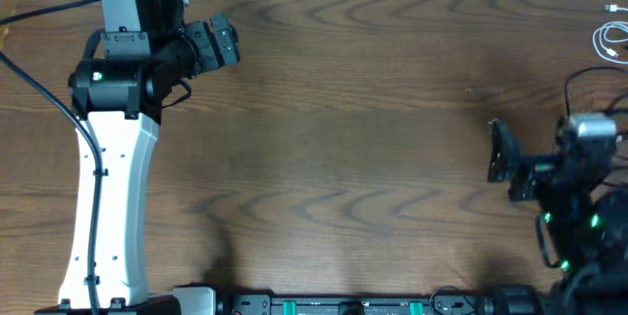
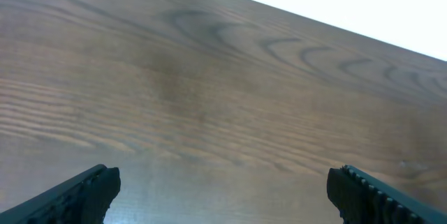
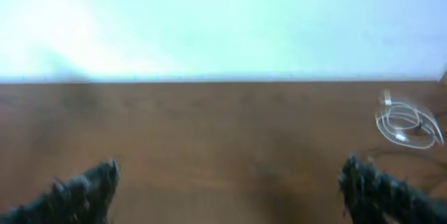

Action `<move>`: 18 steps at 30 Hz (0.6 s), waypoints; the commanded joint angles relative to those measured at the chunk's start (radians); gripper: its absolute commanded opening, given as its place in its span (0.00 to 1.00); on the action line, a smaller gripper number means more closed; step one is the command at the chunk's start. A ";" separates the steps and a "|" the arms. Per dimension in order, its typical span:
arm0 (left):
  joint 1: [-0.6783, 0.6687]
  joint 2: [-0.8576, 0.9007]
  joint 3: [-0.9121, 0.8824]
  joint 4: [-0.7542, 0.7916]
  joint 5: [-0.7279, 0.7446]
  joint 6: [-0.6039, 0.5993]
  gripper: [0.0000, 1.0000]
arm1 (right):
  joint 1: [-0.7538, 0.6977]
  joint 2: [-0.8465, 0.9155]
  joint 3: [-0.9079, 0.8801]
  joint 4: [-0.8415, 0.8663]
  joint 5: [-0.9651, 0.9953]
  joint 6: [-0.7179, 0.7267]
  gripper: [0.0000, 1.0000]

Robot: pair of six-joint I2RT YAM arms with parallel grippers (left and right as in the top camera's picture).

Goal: Untangle cables

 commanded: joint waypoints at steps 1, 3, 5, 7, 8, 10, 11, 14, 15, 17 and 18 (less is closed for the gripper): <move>0.003 0.004 0.006 -0.001 -0.010 0.013 1.00 | -0.020 -0.117 -0.165 0.075 -0.017 -0.011 0.99; 0.003 0.004 0.006 -0.001 -0.010 0.013 1.00 | -0.023 -0.204 -0.277 0.146 -0.017 -0.011 0.99; 0.003 0.004 0.006 -0.001 -0.010 0.013 1.00 | -0.023 -0.280 -0.386 0.232 -0.018 -0.011 0.99; 0.003 0.004 0.006 -0.001 -0.010 0.013 1.00 | -0.023 -0.317 -0.453 0.293 -0.022 -0.011 0.99; 0.003 0.004 0.006 -0.001 -0.010 0.013 1.00 | -0.023 -0.344 -0.513 0.350 -0.025 -0.010 0.99; 0.003 0.004 0.006 -0.001 -0.010 0.013 1.00 | -0.022 -0.378 -0.584 0.407 -0.026 -0.003 0.99; 0.003 0.004 0.006 -0.001 -0.010 0.013 1.00 | -0.022 -0.389 -0.603 0.419 -0.025 0.001 0.99; 0.003 0.004 0.006 -0.001 -0.010 0.013 1.00 | -0.022 -0.452 -0.693 0.462 -0.033 0.001 0.99; 0.003 0.004 0.006 -0.001 -0.010 0.013 1.00 | -0.022 -0.476 -0.720 0.463 -0.032 0.001 0.99; 0.003 0.004 0.006 -0.001 -0.010 0.013 1.00 | -0.022 -0.484 -0.751 0.469 -0.032 0.000 0.99; 0.003 0.004 0.006 -0.001 -0.010 0.013 1.00 | -0.022 -0.484 -0.761 0.470 -0.032 0.001 0.99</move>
